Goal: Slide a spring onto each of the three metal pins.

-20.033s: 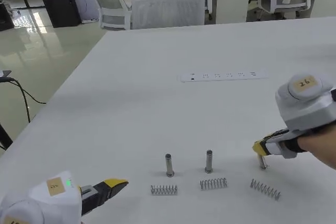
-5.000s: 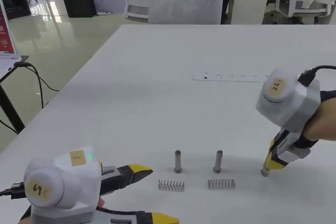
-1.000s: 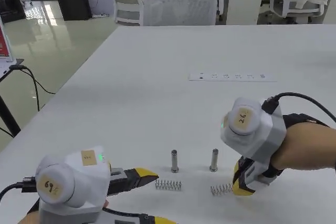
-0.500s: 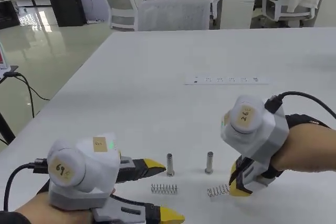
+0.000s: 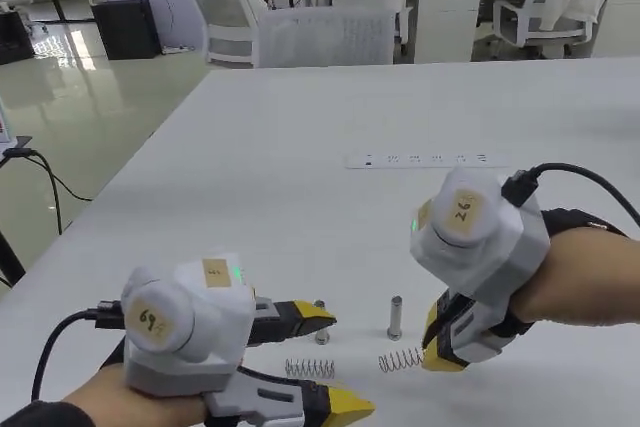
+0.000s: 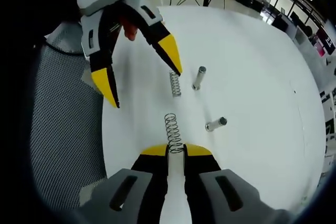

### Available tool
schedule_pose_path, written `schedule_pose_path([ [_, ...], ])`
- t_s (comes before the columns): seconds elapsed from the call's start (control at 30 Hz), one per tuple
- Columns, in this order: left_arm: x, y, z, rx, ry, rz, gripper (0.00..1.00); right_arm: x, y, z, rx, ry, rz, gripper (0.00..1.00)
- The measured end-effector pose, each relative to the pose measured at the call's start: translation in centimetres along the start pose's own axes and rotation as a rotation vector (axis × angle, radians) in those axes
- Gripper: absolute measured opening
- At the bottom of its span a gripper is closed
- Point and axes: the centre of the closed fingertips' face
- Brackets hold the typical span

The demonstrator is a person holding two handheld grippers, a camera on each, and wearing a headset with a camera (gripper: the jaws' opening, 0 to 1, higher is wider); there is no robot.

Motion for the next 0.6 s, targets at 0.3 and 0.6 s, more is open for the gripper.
schedule_pose_path([
  [0.3,0.4,0.0,-0.2,-0.005,-0.028,0.021,0.36,-1.7,-0.4,-1.2,-0.035,0.005,0.036,0.08],
  [0.6,0.4,0.3,0.7,0.029,0.024,0.025,0.28,-2.7,-0.6,-2.2,-0.051,-0.014,0.037,0.08],
])
Point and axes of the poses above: the centre of the closed fingertips' face, and the gripper's own axes: y roughly forward along the fingers, z roughly to its right, x roughly out of its underside, and after that the axes turned 4 degrees about -x, right-handed
